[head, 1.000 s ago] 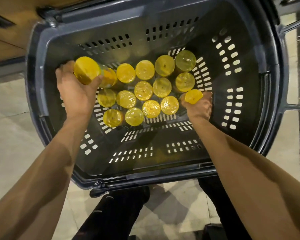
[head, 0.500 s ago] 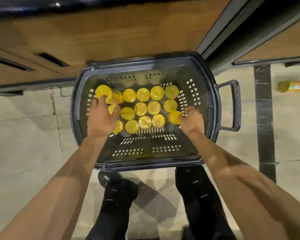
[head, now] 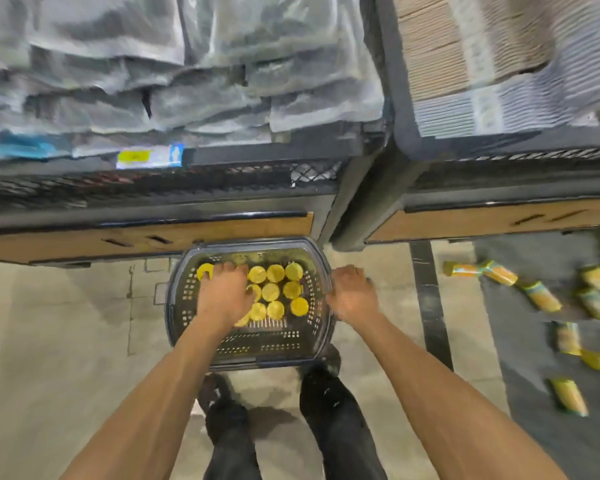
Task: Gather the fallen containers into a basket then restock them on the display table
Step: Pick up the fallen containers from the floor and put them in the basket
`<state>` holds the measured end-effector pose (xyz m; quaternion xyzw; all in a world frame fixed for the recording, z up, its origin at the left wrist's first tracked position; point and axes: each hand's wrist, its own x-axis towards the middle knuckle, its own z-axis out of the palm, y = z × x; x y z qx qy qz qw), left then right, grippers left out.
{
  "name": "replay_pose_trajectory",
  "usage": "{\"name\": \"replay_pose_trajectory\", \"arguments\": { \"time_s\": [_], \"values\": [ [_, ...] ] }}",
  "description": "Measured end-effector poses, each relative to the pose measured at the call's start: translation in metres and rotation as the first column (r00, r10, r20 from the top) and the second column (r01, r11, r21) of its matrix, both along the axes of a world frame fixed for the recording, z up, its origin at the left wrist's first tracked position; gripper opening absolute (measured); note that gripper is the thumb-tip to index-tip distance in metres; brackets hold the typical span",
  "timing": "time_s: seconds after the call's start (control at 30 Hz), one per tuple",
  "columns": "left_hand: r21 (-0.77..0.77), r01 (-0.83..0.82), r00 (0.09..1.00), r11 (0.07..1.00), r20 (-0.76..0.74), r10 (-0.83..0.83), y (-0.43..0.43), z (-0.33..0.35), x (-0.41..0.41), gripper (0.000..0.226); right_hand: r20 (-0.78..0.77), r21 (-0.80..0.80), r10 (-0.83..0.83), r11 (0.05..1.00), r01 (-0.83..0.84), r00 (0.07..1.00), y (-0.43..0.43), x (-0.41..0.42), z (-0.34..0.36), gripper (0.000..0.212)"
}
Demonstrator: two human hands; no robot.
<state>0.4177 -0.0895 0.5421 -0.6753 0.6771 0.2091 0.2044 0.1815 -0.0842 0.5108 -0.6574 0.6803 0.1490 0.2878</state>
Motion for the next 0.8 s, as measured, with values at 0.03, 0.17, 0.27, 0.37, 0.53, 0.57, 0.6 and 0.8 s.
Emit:
{"name": "replay_pose_trajectory", "arguments": {
  "time_s": [0.03,0.17,0.27,0.37,0.53,0.57,0.6,0.8],
  "values": [
    [-0.004,0.02,1.0,1.0,0.009,-0.02,-0.003,0.015,-0.009,0.048,-0.007,-0.019,0.011,1.0,-0.011,1.0,0.0,-0.012,0.015,0.042],
    [-0.015,0.147,0.989,0.989,0.037,-0.146,-0.009,0.063,-0.046,0.049,-0.031,0.0,-0.03,1.0,0.03,0.999,0.004,-0.061,0.066,0.037],
    [-0.069,0.236,0.972,0.969,0.038,-0.234,-0.013,0.089,-0.074,0.046,-0.045,-0.036,-0.099,0.995,0.097,0.994,0.012,-0.092,0.092,0.037],
    [-0.077,0.291,0.956,0.954,-0.005,-0.292,-0.015,0.105,-0.101,0.045,-0.065,-0.066,-0.207,0.977,0.203,0.976,0.03,-0.114,0.115,0.039],
    [-0.078,0.441,0.891,0.894,-0.083,-0.446,-0.017,0.131,-0.152,0.048,-0.076,-0.075,-0.382,0.923,0.377,0.921,0.073,-0.146,0.146,0.04],
    [-0.085,0.471,0.873,0.878,-0.094,-0.478,-0.017,0.137,-0.162,0.049,-0.085,-0.078,-0.414,0.909,0.409,0.906,0.082,-0.152,0.152,0.04],
    [-0.102,0.504,0.853,0.858,-0.101,-0.513,-0.018,0.144,-0.172,0.049,-0.089,-0.085,-0.453,0.891,0.446,0.887,0.09,-0.159,0.159,0.039],
    [-0.166,0.693,0.7,0.701,-0.075,-0.71,-0.013,0.178,-0.233,0.047,-0.055,-0.154,-0.644,0.76,0.631,0.763,0.138,-0.196,0.193,0.047]
  ]
}}
